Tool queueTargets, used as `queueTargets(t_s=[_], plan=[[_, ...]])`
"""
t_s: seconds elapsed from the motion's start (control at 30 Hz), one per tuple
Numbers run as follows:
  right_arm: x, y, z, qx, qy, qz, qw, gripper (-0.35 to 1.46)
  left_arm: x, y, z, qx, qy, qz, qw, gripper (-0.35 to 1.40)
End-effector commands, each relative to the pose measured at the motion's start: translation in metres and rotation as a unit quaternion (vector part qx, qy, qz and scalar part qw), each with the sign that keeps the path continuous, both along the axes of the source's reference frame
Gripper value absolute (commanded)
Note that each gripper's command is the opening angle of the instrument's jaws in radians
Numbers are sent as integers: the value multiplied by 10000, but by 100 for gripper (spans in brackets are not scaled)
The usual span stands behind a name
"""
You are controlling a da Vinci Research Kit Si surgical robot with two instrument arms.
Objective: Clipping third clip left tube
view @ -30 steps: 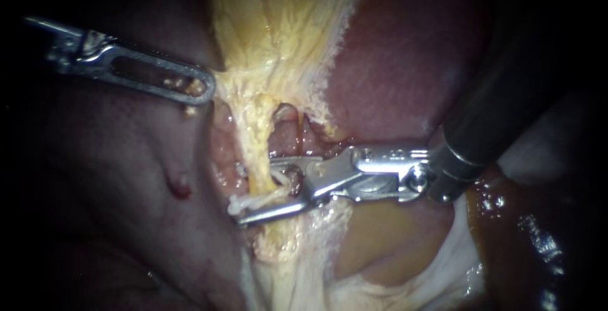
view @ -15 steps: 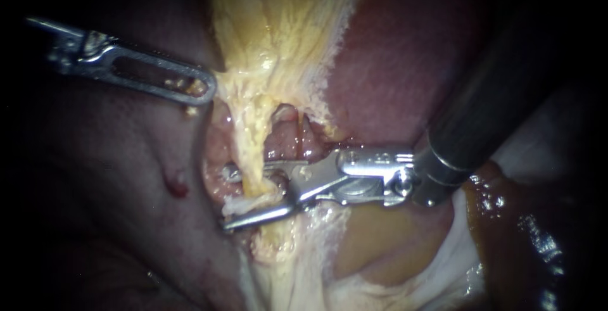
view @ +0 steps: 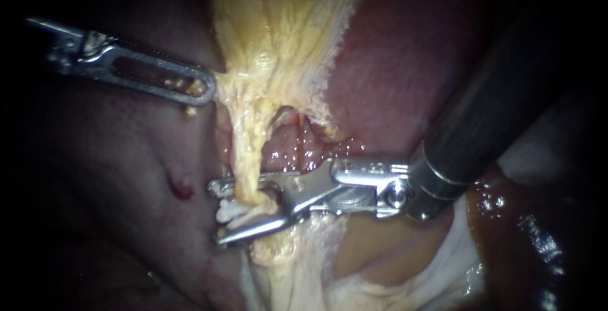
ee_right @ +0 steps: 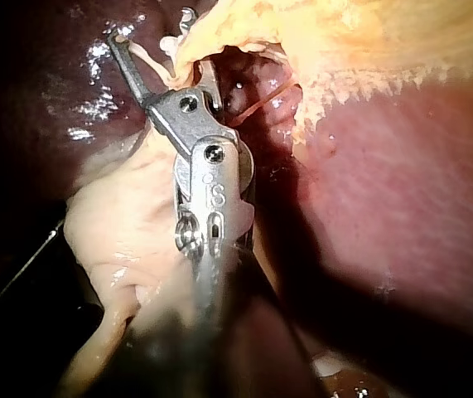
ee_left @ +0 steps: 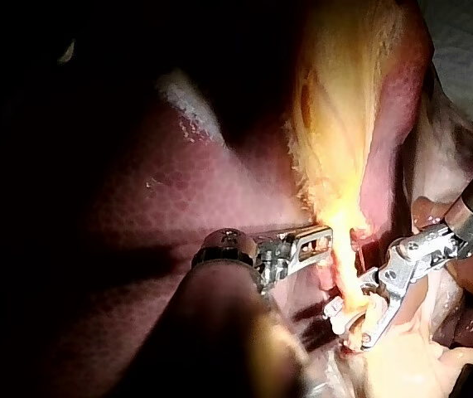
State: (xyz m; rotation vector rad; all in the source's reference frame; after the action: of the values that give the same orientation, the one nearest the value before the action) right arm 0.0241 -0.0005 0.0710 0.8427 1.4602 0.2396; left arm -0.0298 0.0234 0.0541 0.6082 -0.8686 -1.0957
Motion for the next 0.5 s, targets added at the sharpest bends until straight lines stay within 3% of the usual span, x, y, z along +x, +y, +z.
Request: queueTargets(t_s=[0.03,0.33,0.5], plan=[[0,1,0,1,-2,-5,10000,50,0,0,0,0,-1,1,10000,-35],[-2,6,-4,88,15,-12,10000,50,0,0,0,0,-1,1,10000,-35],[-5,18,-10,150,-33,66,9999,50,0,0,0,0,-1,0,10000,-35]])
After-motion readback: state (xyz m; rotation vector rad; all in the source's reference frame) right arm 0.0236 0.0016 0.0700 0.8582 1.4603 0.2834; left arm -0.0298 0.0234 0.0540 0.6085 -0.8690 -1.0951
